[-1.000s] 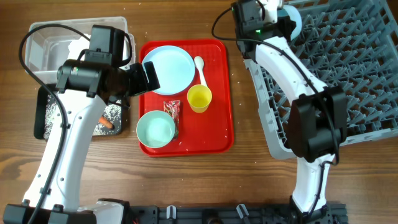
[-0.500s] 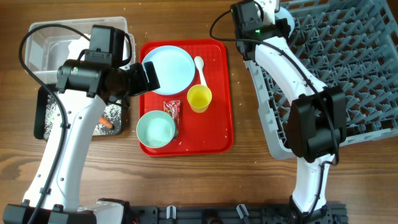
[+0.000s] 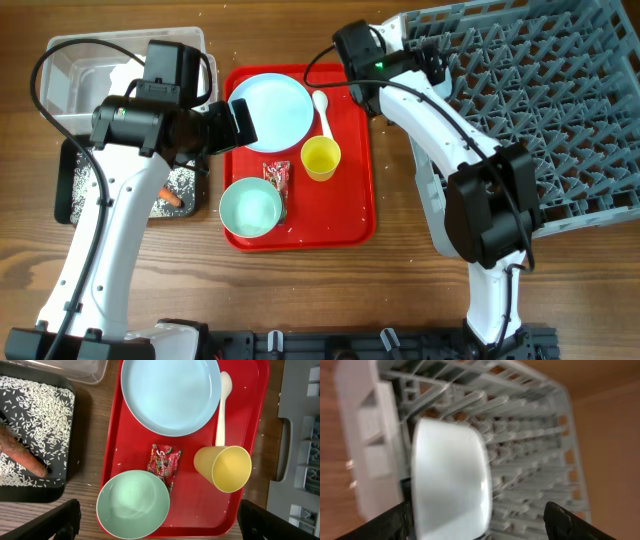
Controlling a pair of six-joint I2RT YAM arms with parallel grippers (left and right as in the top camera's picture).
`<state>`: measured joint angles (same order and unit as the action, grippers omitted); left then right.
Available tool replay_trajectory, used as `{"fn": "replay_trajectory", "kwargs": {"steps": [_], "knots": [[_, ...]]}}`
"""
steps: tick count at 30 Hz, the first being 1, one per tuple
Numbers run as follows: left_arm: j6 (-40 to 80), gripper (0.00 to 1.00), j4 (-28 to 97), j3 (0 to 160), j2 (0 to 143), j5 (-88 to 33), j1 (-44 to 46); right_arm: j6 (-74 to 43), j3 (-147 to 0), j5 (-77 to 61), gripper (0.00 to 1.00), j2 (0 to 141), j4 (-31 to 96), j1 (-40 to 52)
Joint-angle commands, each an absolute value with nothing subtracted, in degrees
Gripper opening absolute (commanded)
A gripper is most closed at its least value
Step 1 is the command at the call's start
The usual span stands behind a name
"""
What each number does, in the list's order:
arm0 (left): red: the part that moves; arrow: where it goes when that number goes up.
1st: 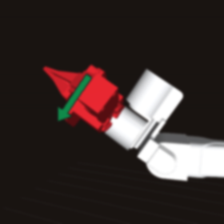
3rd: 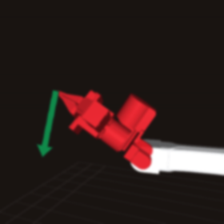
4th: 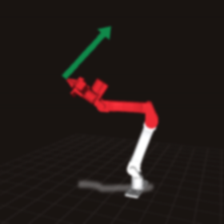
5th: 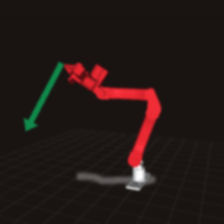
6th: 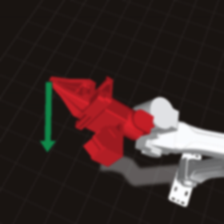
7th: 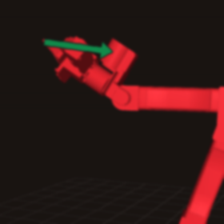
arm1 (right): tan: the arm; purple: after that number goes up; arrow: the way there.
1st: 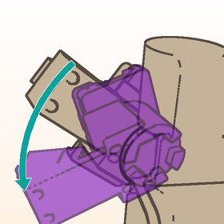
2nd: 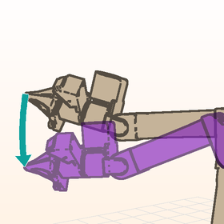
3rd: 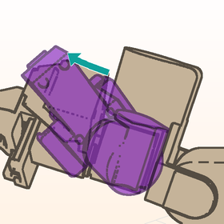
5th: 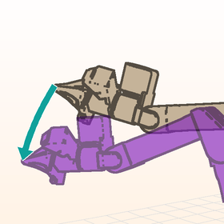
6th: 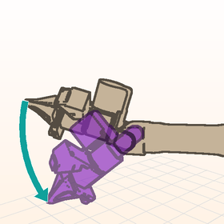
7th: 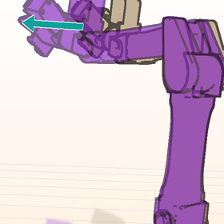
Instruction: Sort waste into correct bins and load items into the dishwasher rack
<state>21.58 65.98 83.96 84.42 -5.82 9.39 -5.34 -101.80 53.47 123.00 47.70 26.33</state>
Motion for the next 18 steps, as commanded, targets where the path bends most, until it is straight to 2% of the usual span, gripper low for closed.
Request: {"fn": "replay_trajectory", "kwargs": {"steps": [1,4,7,9,18], "knots": [[21.9,1.00,65.8,84.3,84.5,-5.7,9.1,-14.1,-101.7,39.6,0.87,114.0,50.7,26.5],[21.9,1.00,65.8,84.3,84.5,-5.7,9.1,-13.4,-101.7,25.0,0.87,106.8,53.8,26.5],[21.9,1.00,65.8,84.3,84.5,-5.7,9.1,-6.5,-101.6,12.7,0.78,106.2,55.5,26.5],[21.9,1.00,65.8,84.3,84.5,-5.7,9.1,-3.6,-101.6,11.0,0.75,107.6,54.4,26.5],[21.9,1.00,65.8,84.3,84.5,-5.7,9.1,-0.2,-101.6,4.8,0.74,118.9,39.8,22.4]]}}
